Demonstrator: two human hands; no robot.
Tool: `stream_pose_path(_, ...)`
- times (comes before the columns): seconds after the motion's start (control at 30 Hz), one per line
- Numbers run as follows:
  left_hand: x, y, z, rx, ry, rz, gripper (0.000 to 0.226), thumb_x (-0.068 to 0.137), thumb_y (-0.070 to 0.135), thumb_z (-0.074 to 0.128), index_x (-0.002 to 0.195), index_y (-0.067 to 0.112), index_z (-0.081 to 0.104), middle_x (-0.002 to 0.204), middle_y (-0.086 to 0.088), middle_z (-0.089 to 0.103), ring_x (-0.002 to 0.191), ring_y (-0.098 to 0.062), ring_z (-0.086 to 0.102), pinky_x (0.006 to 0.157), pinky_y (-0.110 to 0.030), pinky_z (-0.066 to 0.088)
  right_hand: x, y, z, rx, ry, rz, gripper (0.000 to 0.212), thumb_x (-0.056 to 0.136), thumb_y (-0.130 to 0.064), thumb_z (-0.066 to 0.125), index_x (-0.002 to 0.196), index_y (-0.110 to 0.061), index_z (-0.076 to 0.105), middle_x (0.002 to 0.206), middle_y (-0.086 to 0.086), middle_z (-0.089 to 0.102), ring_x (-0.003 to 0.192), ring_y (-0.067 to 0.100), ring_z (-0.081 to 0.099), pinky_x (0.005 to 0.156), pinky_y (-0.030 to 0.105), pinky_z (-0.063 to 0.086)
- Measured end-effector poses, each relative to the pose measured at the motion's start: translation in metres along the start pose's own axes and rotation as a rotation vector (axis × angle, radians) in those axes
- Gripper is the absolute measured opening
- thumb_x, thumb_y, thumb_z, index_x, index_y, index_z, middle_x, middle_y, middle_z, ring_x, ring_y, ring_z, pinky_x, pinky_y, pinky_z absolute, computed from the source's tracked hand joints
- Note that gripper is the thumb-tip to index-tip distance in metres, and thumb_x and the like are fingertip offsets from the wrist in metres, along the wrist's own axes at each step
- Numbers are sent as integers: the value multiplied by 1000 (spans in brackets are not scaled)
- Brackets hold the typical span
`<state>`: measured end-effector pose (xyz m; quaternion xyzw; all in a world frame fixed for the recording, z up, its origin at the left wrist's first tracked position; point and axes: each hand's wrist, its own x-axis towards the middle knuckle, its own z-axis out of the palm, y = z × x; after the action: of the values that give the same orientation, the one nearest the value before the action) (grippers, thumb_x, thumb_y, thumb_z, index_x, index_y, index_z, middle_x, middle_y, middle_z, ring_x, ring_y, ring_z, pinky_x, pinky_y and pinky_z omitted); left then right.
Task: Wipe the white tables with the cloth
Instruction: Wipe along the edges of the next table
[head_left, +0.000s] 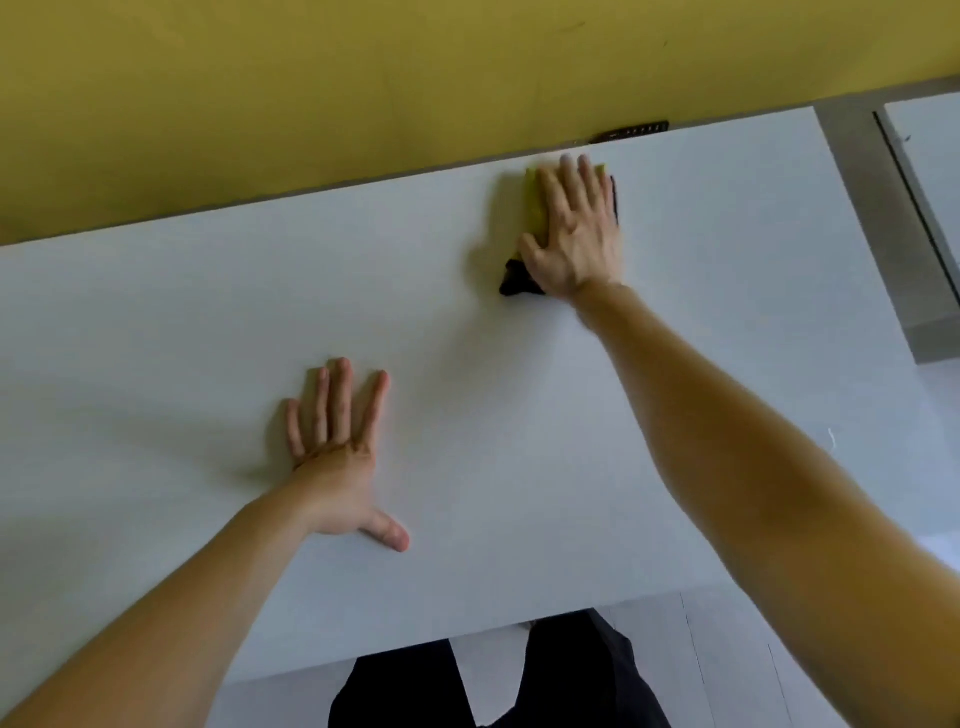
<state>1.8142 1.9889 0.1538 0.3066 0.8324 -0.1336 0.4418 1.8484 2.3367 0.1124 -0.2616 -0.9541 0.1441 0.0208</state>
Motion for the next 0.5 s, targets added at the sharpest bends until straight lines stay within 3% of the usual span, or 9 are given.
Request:
stream_pose_path(0.07,-2,2,-2,14,-10,-20,194,33,86,92,145,32,-57,145,-14,-69,139,-37,-62,124,-68,-22,-52,-46,18,31,-44,-289,91,86,-55,50,165,-10,43,173,23,33,165,43,21,136,57,7)
stream_pose_path(0.13,-2,5,-3,15,-17,-33,194,33,87,91,146,31,-57,145,-15,-69,139,-37,-62,125,-68,-21,-95,-68,29,44,-141,-719,83,90,-49,54,162,-10,48,169,23,41,162,43,28,136,57,10)
stream_pose_path(0.2,-2,5,-3,4,-13,-33,194,33,86,91,147,30,-55,146,-14,-69,140,-36,-62,125,-67,-22,-89,-52,26,0,-280,-1051,77,93,-43,58,162,-10,49,170,20,41,162,40,30,137,53,12)
stream_pose_path(0.23,-2,4,-2,-1,-13,-28,194,32,85,92,148,31,-54,146,-14,-69,140,-35,-62,125,-66,-22,-66,-35,20,-18,-273,-1114,73,95,-41,60,161,-11,51,170,18,42,161,39,32,137,51,14)
stream_pose_path(0.27,-1,3,-2,-5,-11,-27,194,32,85,92,148,32,-54,147,-13,-69,140,-35,-63,125,-66,-22,-36,-16,11,-34,-214,-1066,71,97,-42,60,161,-12,52,169,18,43,161,39,33,136,51,16)
stream_pose_path(0.3,0,2,-3,-9,-12,-27,194,33,84,93,147,33,-55,146,-12,-69,139,-34,-63,125,-66,-22,-4,5,3,-37,-144,-901,71,99,-45,57,162,-14,51,169,18,43,160,39,32,136,50,16)
stream_pose_path(0.4,0,2,-3,-8,-16,-21,192,37,82,94,145,34,-57,144,-11,-71,137,-32,-65,124,-64,-25,58,51,-21,-41,-56,-161,85,91,-60,37,168,-22,40,173,16,37,165,35,22,137,45,5)
stream_pose_path(0.43,0,2,-3,-6,-14,-23,192,37,82,94,145,34,-57,144,-10,-71,136,-32,-66,124,-64,-25,61,49,-19,-30,-17,-42,89,89,-62,33,168,-23,39,173,14,37,165,34,21,137,46,4)
stream_pose_path(0.5,-2,3,-4,-11,-23,-25,192,38,81,95,144,34,-58,143,-11,-71,135,-31,-66,124,-63,-26,40,20,-6,8,14,-44,89,88,-61,36,167,-21,41,171,15,40,165,36,22,137,51,5)
